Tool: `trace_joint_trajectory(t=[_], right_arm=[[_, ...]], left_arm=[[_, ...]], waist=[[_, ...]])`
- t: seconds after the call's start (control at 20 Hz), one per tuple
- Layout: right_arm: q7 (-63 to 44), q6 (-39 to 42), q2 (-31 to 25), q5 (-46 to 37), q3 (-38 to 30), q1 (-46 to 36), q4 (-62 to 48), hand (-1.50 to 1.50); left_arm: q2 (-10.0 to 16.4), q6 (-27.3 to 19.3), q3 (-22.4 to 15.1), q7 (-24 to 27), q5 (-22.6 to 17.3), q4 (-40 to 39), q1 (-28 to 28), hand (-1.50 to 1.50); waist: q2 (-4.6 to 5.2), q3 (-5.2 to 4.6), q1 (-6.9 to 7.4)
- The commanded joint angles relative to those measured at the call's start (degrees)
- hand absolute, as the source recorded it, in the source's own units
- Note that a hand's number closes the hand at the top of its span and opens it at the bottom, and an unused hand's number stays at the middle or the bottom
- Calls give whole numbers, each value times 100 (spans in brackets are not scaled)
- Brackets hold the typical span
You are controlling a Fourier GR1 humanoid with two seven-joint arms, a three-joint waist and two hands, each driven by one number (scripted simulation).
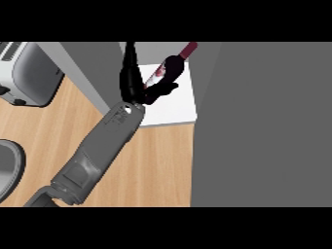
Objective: Pick up the wine, place it into the cabinet and close the cabinet
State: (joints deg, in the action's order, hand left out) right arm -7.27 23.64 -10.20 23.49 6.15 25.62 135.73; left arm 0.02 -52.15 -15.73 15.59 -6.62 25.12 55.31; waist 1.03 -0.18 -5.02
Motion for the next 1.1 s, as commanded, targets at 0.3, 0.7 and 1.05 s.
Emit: trace_joint_trajectory(t=[0.3, 0.7, 1.05], right_arm=[[-466, -343, -51, 146, 125, 373, 1091, -150], [-545, -648, -64, 113, 63, 250, 1180, -150], [-220, -552, -86, -180, 173, 333, 842, -150]], left_arm=[[-2, 488, 54, 902, -1235, 739, -253, -150], [-2, 674, -637, 1205, -1504, 2062, -1404, -150], [15, 812, -1205, 519, -1302, 3531, -2026, -150]], waist=[[-64, 7, 146], [-126, 12, 415], [-163, 18, 524]])
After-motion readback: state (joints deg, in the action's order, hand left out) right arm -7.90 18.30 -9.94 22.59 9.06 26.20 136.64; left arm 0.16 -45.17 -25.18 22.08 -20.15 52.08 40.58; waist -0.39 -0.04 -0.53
